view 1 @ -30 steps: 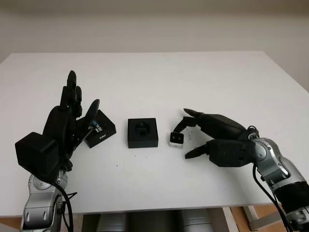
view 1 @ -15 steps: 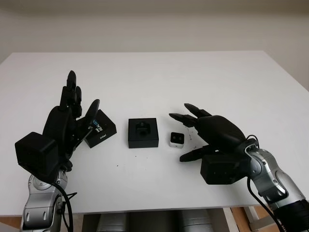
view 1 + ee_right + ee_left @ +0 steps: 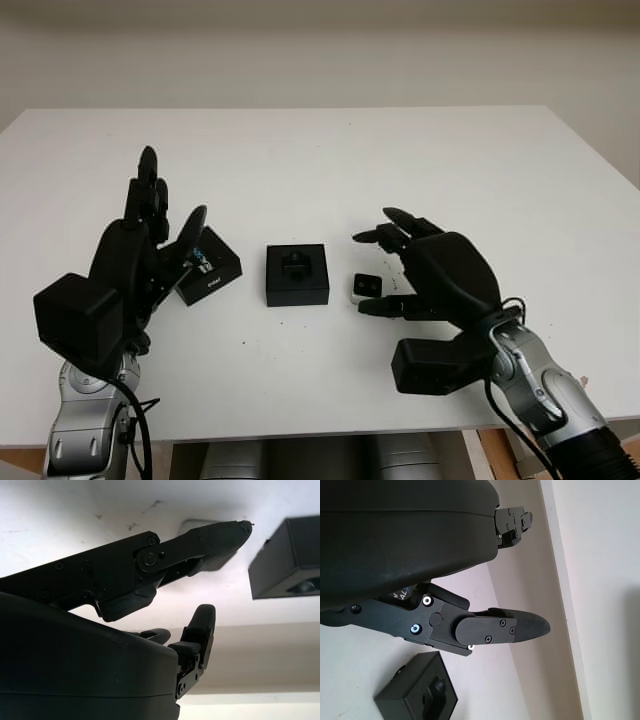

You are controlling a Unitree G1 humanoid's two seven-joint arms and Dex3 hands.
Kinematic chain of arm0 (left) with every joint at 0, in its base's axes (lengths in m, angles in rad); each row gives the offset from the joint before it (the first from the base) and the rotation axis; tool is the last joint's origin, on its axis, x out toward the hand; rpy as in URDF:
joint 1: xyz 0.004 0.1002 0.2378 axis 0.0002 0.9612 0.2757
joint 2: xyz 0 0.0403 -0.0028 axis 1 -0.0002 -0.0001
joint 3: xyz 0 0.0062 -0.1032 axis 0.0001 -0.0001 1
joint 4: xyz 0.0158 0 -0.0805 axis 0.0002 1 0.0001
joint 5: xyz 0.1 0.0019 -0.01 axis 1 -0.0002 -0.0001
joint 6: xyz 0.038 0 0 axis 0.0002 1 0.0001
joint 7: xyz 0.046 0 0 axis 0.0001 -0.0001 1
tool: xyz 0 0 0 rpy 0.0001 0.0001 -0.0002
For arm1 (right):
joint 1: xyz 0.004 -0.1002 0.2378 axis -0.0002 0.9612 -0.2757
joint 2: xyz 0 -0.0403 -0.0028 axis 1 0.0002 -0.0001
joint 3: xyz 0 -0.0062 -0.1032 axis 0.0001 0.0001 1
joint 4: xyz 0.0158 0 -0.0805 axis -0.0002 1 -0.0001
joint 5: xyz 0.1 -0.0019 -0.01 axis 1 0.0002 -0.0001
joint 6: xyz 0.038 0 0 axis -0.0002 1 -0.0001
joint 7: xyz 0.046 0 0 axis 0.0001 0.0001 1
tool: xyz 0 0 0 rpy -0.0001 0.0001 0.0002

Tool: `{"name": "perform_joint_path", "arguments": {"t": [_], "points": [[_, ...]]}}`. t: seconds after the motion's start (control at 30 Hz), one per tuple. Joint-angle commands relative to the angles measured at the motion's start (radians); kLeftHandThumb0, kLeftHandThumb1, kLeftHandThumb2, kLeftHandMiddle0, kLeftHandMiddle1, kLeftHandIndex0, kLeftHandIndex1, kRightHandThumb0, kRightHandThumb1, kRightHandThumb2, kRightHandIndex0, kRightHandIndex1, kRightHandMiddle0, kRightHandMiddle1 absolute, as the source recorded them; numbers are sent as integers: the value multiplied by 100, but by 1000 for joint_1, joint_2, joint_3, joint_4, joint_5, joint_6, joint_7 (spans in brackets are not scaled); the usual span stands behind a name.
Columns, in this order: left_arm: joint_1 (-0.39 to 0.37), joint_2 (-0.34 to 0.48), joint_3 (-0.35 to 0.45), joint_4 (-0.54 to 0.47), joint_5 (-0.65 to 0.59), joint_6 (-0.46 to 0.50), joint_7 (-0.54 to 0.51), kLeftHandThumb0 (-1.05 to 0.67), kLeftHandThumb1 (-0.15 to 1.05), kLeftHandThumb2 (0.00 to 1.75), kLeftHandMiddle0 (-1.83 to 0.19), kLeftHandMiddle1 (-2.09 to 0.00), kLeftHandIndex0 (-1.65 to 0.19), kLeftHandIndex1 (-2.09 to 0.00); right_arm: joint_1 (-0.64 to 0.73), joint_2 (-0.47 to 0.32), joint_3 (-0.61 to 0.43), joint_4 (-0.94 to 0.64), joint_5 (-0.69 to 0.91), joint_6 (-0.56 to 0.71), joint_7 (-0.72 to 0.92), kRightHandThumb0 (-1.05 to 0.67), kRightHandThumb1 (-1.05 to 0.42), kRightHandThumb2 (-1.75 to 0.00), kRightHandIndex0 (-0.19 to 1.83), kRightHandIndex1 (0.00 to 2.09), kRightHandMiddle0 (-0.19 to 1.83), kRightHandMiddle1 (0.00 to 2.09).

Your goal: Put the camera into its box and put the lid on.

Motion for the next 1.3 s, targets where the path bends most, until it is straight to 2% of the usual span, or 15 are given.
{"name": "perform_joint_path", "arguments": {"t": [0.0, 0.33, 0.47, 0.67, 0.77, 0.9, 0.93, 1.0, 1.1, 1.27], "points": [[0, -3, -2, -22, 2, -1, 3, -61, 105, 38, 12, -6, 14, -6, -23, 4, 8, 10, -4, 5, -5, -89, -105, -7, 36, 8, 17, 93], [-5, -4, 1, -19, -13, -7, -3, -59, 105, 38, 13, -5, 14, -5, -34, -24, 27, 13, -27, 35, 75, -89, -103, -5, 33, 5, 19, 79], [-7, -4, 0, -15, -16, -12, -3, -58, 105, 37, 13, -5, 14, -5, -33, -34, 34, -3, -55, 55, 107, -92, -103, -6, 33, 5, 25, 68], [-5, -5, -1, -18, -16, -8, -2, -58, 105, 38, 14, -5, 15, -5, -31, -34, 43, 2, -88, 68, 98, -87, -104, -5, 36, 7, 34, 64], [0, -2, -2, -22, -6, -6, 2, -58, 105, 38, 13, -6, 14, -6, -33, -32, 46, 13, -94, 67, 84, -81, -102, -5, 40, 8, 42, 69], [3, -4, 0, -22, -1, -6, 3, -59, 105, 38, 12, -6, 14, -6, -34, -25, 43, 44, -73, 41, 21, -66, -101, -5, 52, 10, 49, 98], [4, -4, 0, -21, -2, -7, 2, -60, 105, 38, 12, -6, 14, -6, -35, -24, 42, 53, -67, 33, 5, -61, -102, -5, 56, 11, 49, 114], [6, -5, 0, -23, -4, -6, 2, -59, 105, 37, 12, -6, 14, -6, -36, -22, 40, 60, -43, 24, 7, -59, -103, -6, 57, 10, 45, 128], [6, -7, -1, -21, -3, -8, 2, -59, 105, 37, 12, -6, 14, -5, -36, -28, 42, 55, -26, 20, 18, -62, -104, -5, 57, 9, 39, 132], [7, -6, -4, -19, 3, -13, 4, -59, 105, 38, 13, -5, 14, -5, -33, -29, 41, 75, 6, -22, -12, -58, -102, -5, 59, 9, 44, 134]]}}
